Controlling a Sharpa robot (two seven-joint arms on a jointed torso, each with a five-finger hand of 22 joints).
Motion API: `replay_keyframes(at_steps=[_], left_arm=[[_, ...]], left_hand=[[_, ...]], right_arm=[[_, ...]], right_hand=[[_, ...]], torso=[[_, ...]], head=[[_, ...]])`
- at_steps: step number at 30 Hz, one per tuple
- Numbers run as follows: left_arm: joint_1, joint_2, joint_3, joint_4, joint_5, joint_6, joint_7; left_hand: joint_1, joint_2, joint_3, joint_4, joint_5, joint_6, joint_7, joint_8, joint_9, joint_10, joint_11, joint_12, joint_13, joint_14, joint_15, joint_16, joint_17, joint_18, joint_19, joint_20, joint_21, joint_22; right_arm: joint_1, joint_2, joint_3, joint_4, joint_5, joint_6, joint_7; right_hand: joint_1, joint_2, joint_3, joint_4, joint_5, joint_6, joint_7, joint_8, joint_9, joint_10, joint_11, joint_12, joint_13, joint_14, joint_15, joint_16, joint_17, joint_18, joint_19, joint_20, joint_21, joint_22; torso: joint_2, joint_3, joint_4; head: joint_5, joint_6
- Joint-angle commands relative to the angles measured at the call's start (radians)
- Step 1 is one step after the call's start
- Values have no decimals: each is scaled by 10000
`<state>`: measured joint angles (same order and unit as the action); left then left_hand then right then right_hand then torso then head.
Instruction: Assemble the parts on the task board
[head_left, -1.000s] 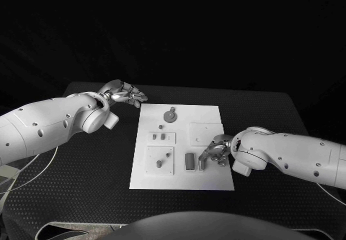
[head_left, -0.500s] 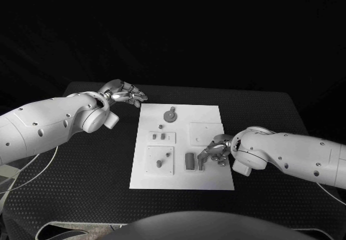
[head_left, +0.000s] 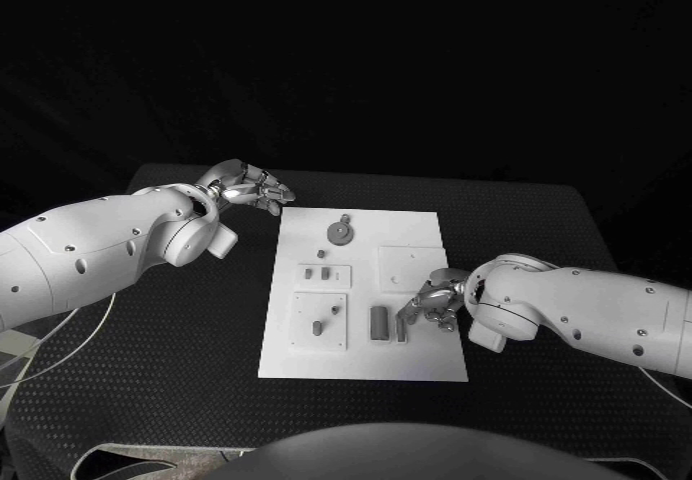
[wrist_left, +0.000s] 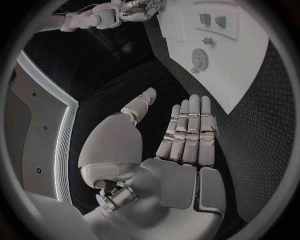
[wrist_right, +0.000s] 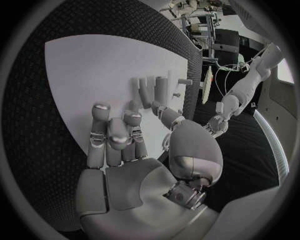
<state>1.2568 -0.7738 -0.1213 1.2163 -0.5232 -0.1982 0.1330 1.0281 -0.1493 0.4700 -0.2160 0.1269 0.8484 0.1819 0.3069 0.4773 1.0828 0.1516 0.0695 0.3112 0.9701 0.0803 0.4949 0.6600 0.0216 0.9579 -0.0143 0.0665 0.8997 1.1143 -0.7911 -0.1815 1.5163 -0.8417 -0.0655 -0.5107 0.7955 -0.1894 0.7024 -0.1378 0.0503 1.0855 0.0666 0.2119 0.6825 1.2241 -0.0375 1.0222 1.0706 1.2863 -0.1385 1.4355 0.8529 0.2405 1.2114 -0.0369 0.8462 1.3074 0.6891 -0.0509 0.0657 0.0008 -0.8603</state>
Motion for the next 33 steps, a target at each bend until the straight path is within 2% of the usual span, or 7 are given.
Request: replay_keyframes(at_steps=[1,9,14,19,20,23,33], left_arm=[[20,1,5,20,-18,102,67],[20,-18,4,29,-25,90,69],[20,-29,4,26,-26,90,70],[19,-26,4,22,-26,98,72],[19,-21,3,18,-26,103,70],[19,-11,3,14,-27,103,77],[18,-1,3,4,-27,112,80]], left_hand=[[-70,32,-19,67,-50,-63,11,14,-9,-37,-28,3,-15,66,28,-66,10,-58,-71,-19,64,-3],[-67,31,-19,67,-50,-63,11,14,-9,-38,-27,3,-15,67,28,-70,15,-58,-72,-19,64,-3],[-64,29,-18,66,-51,-62,10,16,-9,-37,-28,4,-15,68,28,-73,19,-58,-72,-19,65,-2],[-64,31,-18,68,-50,-61,10,16,-9,-36,-28,5,-14,69,28,-75,22,-58,-72,-19,65,-2],[-64,32,-18,68,-50,-61,10,17,-9,-35,-28,6,-14,69,28,-76,23,-58,-71,-19,65,-2],[-62,33,-17,69,-50,-61,10,17,-9,-35,-29,6,-14,70,28,-77,25,-58,-71,-19,66,-2],[-58,35,-16,68,-50,-65,11,16,-10,-34,-29,7,-14,72,27,-81,30,-57,-71,-20,66,-2]], right_arm=[[-6,-133,1,77,-741,-183,341],[0,-513,6,333,-1137,-1008,1031],[1,-650,9,444,-1323,-1553,2177],[-1,-643,8,511,-1966,-1928,3691],[-1,-625,8,520,-2246,-1966,4076],[-2,-564,6,508,-2996,-1929,4571],[-81,-470,-25,317,-4705,-1471,4764]], right_hand=[[50,-75,-27,-19,-24,-11,62,-18,15,-67,-16,-16,11,1,-51,-15,-5,213,-15,-76,-37,128],[4,-660,45,326,-24,-119,86,-63,1,-68,5,-24,6,5,-39,-40,-15,213,18,-93,-68,115],[221,-732,128,272,-10,-319,117,-162,-33,-75,28,-11,18,10,-24,-39,-12,213,29,-135,-71,118],[1309,-274,296,-394,-20,-643,232,-293,-48,-95,138,91,101,24,75,-27,0,211,43,-227,-55,142],[1729,50,150,-798,-28,-663,296,-271,-13,-128,190,158,160,23,147,-31,0,210,3,-185,-58,159],[2370,519,87,-1400,-24,-619,288,-215,31,-158,205,211,203,10,161,-45,-3,211,-56,-160,-72,170],[3029,882,-29,-1529,-24,-432,271,-102,74,-174,198,230,208,-52,167,-62,-1,213,-195,-70,-84,193]], torso=[[2,6,4],[3,0,-4],[4,4,-5],[6,11,-4],[7,13,-4],[7,11,-4],[4,8,-3]], head=[[20,15],[31,39],[38,45],[34,42],[35,43],[24,41],[15,21]])
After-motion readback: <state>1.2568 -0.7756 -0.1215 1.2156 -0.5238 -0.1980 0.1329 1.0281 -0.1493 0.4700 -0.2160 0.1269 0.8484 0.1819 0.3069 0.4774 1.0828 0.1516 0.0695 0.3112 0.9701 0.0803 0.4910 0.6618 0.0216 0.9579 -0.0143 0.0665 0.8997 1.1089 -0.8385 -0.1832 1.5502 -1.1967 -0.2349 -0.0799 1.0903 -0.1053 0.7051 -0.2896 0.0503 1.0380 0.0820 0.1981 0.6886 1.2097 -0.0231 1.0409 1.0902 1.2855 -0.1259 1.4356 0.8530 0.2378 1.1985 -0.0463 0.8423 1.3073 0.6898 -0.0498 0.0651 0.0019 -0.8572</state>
